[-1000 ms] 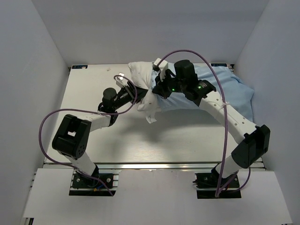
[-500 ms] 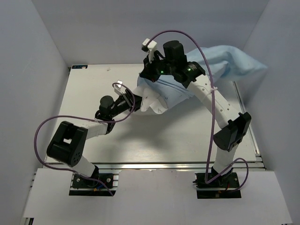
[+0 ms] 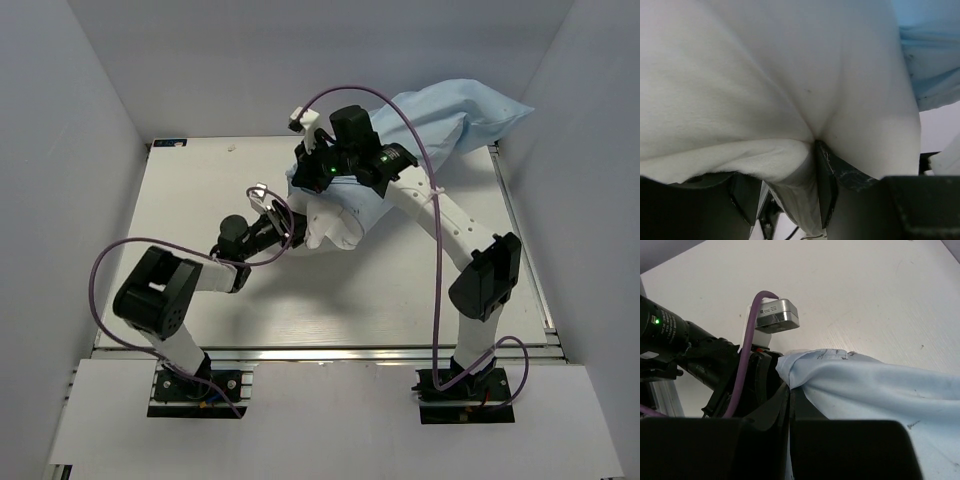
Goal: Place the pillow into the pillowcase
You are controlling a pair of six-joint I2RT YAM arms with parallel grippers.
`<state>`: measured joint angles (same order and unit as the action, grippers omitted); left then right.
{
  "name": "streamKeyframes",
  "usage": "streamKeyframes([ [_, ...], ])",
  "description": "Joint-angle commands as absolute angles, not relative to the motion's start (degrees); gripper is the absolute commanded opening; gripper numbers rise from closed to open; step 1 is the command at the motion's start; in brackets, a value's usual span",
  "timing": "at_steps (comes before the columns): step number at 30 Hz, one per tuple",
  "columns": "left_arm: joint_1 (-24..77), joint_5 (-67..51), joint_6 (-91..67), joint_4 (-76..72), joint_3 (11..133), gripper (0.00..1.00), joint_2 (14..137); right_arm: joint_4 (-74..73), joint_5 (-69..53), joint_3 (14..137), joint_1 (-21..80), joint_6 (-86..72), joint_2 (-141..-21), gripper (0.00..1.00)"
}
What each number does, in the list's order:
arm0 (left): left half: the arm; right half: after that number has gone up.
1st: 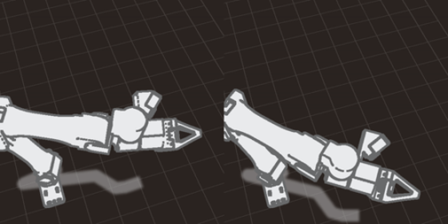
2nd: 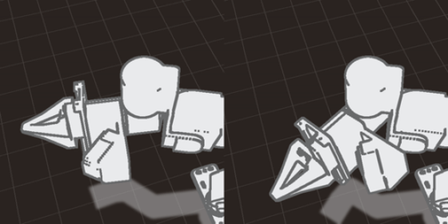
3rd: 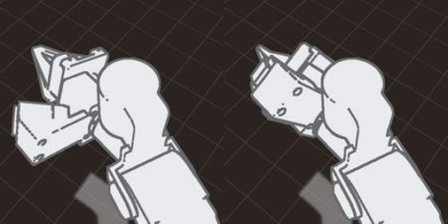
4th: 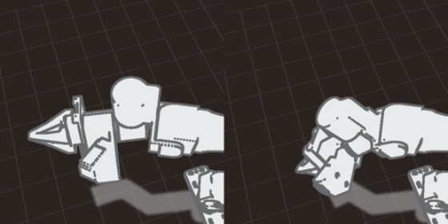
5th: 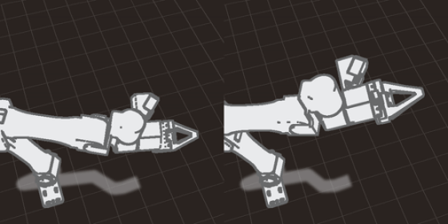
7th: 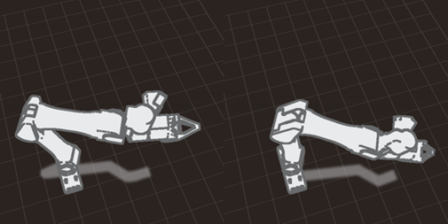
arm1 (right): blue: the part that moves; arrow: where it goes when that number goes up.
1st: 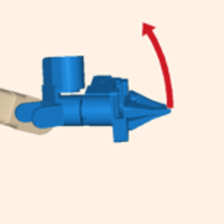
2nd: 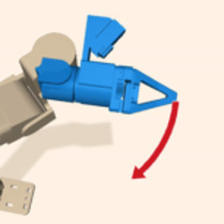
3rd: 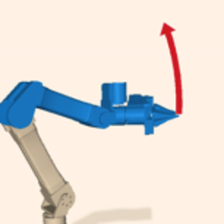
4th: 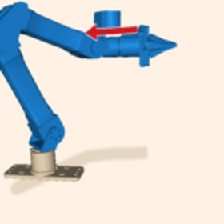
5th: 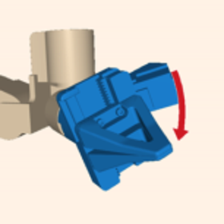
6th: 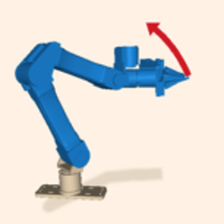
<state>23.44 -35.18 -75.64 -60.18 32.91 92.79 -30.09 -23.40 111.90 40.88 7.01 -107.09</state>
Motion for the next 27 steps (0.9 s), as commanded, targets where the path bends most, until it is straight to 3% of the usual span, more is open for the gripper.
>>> streamKeyframes([
  [1,24.7,-33.4,-85.5,-77.6,34.3,0.54,97.7,-25.7,-23.5,113.8,42.0,8.6,-109.1,0.0],
  [7,23.8,-19.4,-101.3,-103.6,29.5,0.47,107.6,-25.1,-16.5,127.3,42.5,6.2,-119.6,0.01],
  [13,19.5,-17.3,-103.0,-102.3,27.9,0.43,108.4,-24.6,-15.6,127.0,42.7,9.0,-119.9,0.34],
  [17,16.5,-17.6,-103.4,-98.8,28.7,0.4,108.4,-23.9,-15.3,126.1,42.5,14.3,-113.0,0.56],
  [20,14.8,-18.7,-103.4,-96.2,29.5,0.4,108.1,-24.3,-15.1,125.2,41.6,16.3,-107.4,0.66],
  [25,13.5,-19.6,-103.4,-93.3,32.2,0.4,108.9,-25.7,-15.6,117.3,38.5,18.0,-97.3,0.7],
  [27,13.4,-20.2,-103.4,-92.1,33.3,0.4,109.3,-26.1,-16.8,108.1,36.9,19.1,-90.8,0.7],
])
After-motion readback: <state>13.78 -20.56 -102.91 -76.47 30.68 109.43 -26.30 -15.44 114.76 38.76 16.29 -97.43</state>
